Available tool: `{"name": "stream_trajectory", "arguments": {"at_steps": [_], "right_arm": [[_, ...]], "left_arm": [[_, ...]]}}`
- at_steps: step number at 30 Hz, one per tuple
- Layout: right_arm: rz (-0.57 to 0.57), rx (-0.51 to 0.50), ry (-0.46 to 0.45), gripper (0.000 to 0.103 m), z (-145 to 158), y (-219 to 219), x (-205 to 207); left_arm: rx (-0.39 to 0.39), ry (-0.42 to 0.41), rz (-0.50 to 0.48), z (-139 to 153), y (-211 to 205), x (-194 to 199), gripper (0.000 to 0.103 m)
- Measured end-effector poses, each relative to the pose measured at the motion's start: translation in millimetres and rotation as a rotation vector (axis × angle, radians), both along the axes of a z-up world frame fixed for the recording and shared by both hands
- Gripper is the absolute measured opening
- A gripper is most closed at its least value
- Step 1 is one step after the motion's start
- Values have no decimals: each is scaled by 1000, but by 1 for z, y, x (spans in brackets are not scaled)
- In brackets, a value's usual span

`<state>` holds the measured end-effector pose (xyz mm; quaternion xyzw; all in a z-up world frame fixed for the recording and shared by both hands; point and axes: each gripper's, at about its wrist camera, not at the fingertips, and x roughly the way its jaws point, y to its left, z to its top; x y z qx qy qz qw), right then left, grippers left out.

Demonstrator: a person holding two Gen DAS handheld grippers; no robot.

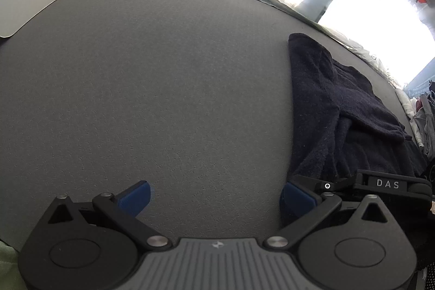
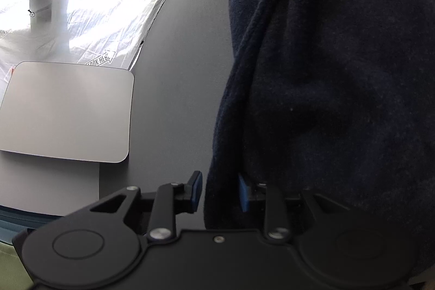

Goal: Fold clothes

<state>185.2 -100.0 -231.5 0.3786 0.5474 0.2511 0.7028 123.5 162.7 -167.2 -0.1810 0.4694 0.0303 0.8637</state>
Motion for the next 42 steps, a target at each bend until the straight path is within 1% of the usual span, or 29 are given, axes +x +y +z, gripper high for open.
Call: {"name": "stream_trajectory", "arguments": {"at_steps": [2,4,5,6,9,11,13,15,20,24,26,28,30,33,35,37,40,42], "right_arm": [[-5,3,9,30,-2,3,1],[-11,18,1,20,-2,-3,-3],[-14,26,-3,9,-2,-6,-5],[-17,33,-8,7,-1,-9,-8],[-53,139,-28,6,1,-29,-14],[-73,180,-50,5,7,-46,-20],[-91,198,-69,5,13,-61,-25],[-115,193,-84,5,19,-76,-29],[-168,147,-90,5,27,-115,-36],[-187,58,-95,5,30,-148,-40],[-180,-2,-120,5,37,-154,-35],[-159,-89,-157,5,46,-158,-29],[-132,-144,-175,5,48,-156,-26],[-65,-231,-184,5,45,-154,-20],[-32,-257,-171,6,40,-161,-18],[0,-279,-158,6,35,-169,-16],[14,-240,-127,14,27,-177,-11],[-2,-211,-127,23,31,-187,-8]], "left_arm": [[-11,0,5,-1,2,1,103],[-23,2,11,-2,4,1,103],[-29,2,15,-2,5,1,103],[-36,1,20,-3,5,1,103],[-54,-2,27,-3,2,6,103],[-55,-4,14,-3,-6,10,103],[-59,0,-9,-4,-16,16,103],[-63,9,-40,-6,-31,23,103],[-49,19,-139,-9,-78,37,103],[-18,56,-199,-16,-114,47,103],[5,79,-221,-20,-131,52,103],[31,103,-242,-23,-146,57,103],[57,128,-265,-26,-157,61,103],[106,198,-309,-37,-176,66,103],[149,225,-326,-43,-184,69,103],[168,242,-323,-45,-189,72,103],[159,257,-304,-45,-188,78,103],[123,256,-272,-42,-183,83,103]]}}
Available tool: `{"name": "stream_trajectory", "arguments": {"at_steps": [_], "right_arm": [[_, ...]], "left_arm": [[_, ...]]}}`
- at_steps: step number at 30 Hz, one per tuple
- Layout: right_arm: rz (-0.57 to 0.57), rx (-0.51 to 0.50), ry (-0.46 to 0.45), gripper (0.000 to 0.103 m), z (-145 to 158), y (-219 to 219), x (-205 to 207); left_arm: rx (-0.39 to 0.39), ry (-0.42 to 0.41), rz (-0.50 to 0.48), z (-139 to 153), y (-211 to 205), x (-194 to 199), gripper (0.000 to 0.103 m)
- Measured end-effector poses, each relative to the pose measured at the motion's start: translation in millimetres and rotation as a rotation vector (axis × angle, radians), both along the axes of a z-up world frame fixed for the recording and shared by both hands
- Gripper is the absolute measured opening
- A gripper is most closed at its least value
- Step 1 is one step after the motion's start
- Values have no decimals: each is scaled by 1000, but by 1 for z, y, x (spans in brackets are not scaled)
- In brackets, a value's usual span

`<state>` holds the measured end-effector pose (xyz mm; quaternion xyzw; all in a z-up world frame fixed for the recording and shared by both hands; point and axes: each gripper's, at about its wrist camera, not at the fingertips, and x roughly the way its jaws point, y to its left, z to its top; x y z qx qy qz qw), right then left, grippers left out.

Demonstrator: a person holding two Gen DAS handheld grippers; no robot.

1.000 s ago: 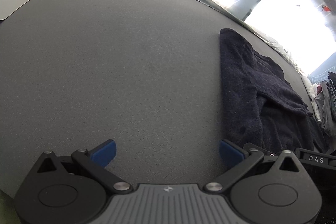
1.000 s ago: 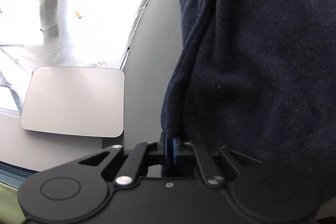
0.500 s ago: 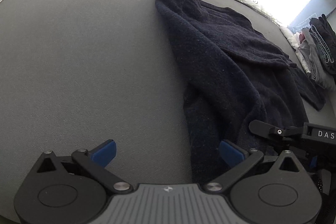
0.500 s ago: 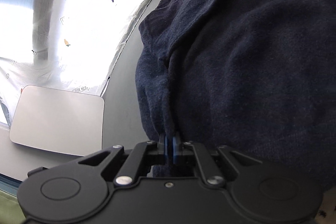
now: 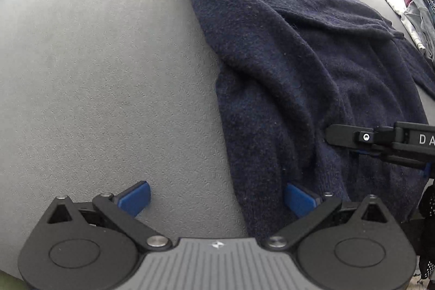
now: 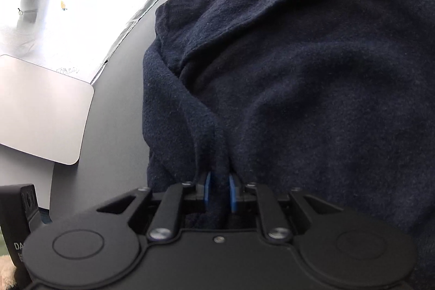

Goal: Fold clothes

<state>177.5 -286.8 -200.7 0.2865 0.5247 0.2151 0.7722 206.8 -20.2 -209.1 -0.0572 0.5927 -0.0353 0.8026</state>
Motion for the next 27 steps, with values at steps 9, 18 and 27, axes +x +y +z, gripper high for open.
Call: {"name": "stream_trajectory", "arguments": {"at_steps": [9,18,27], "right_arm": [[-174,-94,-118,41,28,-55,45],[-375,-263,-191,46,39,-146,94],[-525,-312,-148,52,9,-189,197]], "left_arm": [[-85,-121,214,25,35,42,103],[-61,-208,277,33,45,114,102],[-77,-274,242,32,52,236,92]]}}
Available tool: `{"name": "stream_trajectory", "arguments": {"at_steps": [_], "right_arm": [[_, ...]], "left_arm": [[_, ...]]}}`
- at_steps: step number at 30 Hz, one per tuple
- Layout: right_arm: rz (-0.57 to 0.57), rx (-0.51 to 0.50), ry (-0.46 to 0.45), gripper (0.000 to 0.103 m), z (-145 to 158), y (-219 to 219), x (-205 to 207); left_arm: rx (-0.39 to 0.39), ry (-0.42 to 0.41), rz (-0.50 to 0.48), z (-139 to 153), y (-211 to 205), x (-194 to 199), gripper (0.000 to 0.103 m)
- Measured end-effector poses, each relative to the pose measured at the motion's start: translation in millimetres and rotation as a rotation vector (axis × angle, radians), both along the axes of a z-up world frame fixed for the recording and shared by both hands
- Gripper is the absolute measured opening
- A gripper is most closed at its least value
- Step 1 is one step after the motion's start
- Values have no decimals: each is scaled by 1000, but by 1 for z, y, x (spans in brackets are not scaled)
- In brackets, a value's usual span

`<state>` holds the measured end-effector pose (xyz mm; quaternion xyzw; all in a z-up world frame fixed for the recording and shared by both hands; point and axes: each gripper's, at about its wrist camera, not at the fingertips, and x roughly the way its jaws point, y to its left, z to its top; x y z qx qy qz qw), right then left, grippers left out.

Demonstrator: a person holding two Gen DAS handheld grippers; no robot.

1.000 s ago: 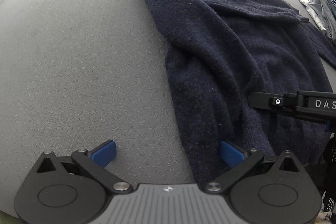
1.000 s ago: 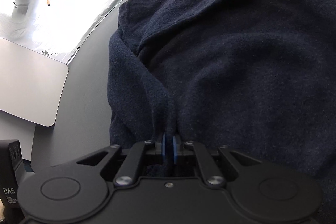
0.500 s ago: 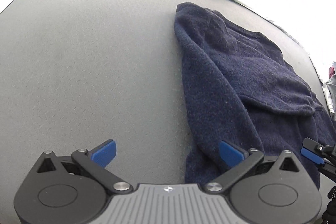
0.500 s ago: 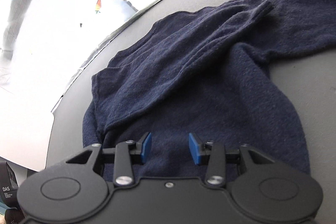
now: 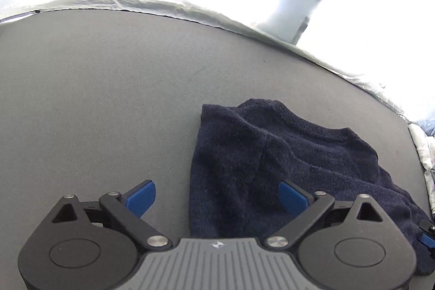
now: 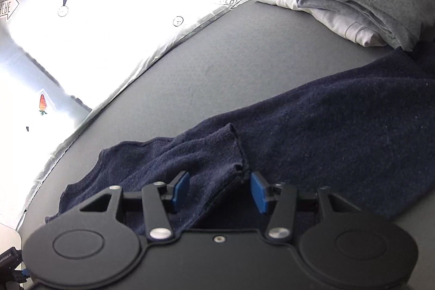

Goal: Fold clothes

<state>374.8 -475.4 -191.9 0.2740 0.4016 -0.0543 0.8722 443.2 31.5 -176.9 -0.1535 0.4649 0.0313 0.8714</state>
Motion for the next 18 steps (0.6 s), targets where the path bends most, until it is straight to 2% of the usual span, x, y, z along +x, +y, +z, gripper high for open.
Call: {"name": "stream_trajectory", "arguments": {"at_steps": [4,5,6,7,8,9,10,14,18], "right_arm": [[16,63,6,48,-11,-6,21],[29,69,10,37,-13,-6,26],[43,38,16,20,-12,-3,29],[57,-1,21,13,-11,1,31],[59,-6,-5,10,-8,2,31],[59,-5,-37,8,-4,2,30],[59,-3,-69,7,-1,2,29],[33,1,-185,6,28,-2,32],[34,-84,-356,6,83,-3,33]], "left_arm": [[-24,37,2,-15,3,42,77],[-35,42,0,-18,4,47,75],[-46,46,-4,-21,3,52,68],[-55,49,-8,-25,3,55,57],[-41,43,-3,-27,1,56,52],[-25,29,-2,-26,-1,55,38],[-23,9,-5,-25,-2,53,14],[-90,-81,15,-6,3,45,9],[-119,-210,24,36,0,33,8]]}}
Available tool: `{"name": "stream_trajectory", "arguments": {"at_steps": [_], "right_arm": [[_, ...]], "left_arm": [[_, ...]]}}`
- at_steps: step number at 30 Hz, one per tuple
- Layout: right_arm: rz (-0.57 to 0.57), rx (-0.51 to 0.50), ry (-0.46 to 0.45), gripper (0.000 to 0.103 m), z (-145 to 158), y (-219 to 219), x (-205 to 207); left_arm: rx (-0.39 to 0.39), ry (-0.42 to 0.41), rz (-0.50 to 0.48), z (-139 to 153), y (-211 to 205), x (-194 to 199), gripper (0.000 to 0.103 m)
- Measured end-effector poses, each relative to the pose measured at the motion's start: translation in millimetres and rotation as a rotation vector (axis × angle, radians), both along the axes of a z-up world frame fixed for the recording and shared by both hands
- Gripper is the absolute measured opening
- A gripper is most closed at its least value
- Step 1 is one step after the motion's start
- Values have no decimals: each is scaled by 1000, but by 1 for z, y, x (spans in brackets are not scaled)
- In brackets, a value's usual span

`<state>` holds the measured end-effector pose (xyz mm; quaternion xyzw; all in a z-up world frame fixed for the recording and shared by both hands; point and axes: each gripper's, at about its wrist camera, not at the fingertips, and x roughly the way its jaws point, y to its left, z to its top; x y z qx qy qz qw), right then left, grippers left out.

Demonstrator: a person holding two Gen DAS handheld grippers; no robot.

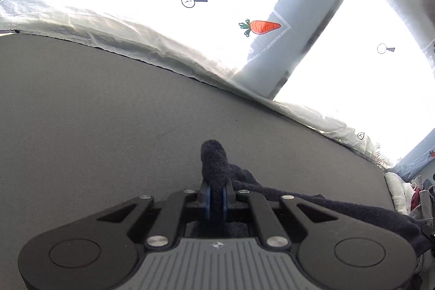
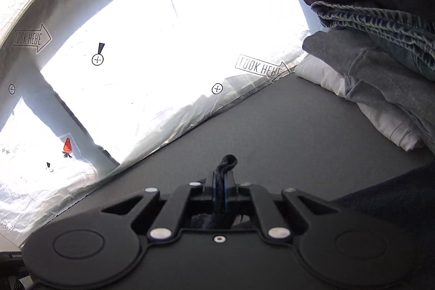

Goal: Fold clothes

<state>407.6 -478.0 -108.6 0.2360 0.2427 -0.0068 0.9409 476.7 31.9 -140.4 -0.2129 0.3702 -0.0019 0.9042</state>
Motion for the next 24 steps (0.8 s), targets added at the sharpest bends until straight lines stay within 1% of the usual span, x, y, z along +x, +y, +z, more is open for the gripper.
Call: {"name": "stream_trajectory", "arguments": {"at_steps": [1,2,4,5,7,8,9,10,12,13,15,16,17,19,21,22,24], "right_arm": [[-5,-12,-40,6,13,-3,0],[-8,-13,-61,6,20,-7,3],[-11,-17,-82,6,29,-16,9],[-10,-25,-72,6,27,-19,14],[-10,-33,-9,6,14,-22,27],[-9,-26,20,6,5,-24,32],[-13,-28,64,6,-7,-24,38],[-17,-31,111,6,-21,-25,44],[-28,-41,195,6,-46,-25,52],[-38,-46,225,6,-56,-25,54],[-58,-55,282,8,-74,-27,57],[-67,-44,299,9,-80,-30,58],[-75,-31,314,11,-85,-33,58],[-94,-21,323,18,-89,-37,57],[-111,-28,326,36,-88,-40,55],[-113,-23,319,40,-88,-41,54],[-111,8,312,47,-88,-44,53]], "left_arm": [[-15,-18,-2,7,-1,0,9],[-29,-34,-4,14,-3,0,9],[-17,-41,-20,15,-10,4,10],[17,-29,-33,9,-17,9,10],[59,18,-44,-9,-26,19,11],[80,55,-39,-20,-28,26,12],[101,91,-34,-32,-30,33,14],[124,117,-24,-41,-30,37,18],[140,132,-24,-46,-27,43,24],[148,139,-23,-49,-26,46,28],[165,154,-24,-55,-23,52,33],[185,156,-31,-53,-23,53,36],[189,149,-26,-50,-21,51,38],[196,134,-16,-42,-16,46,45],[138,115,13,-35,-6,39,48],[117,123,17,-37,-3,35,52],[78,139,23,-42,4,29,57]]}}
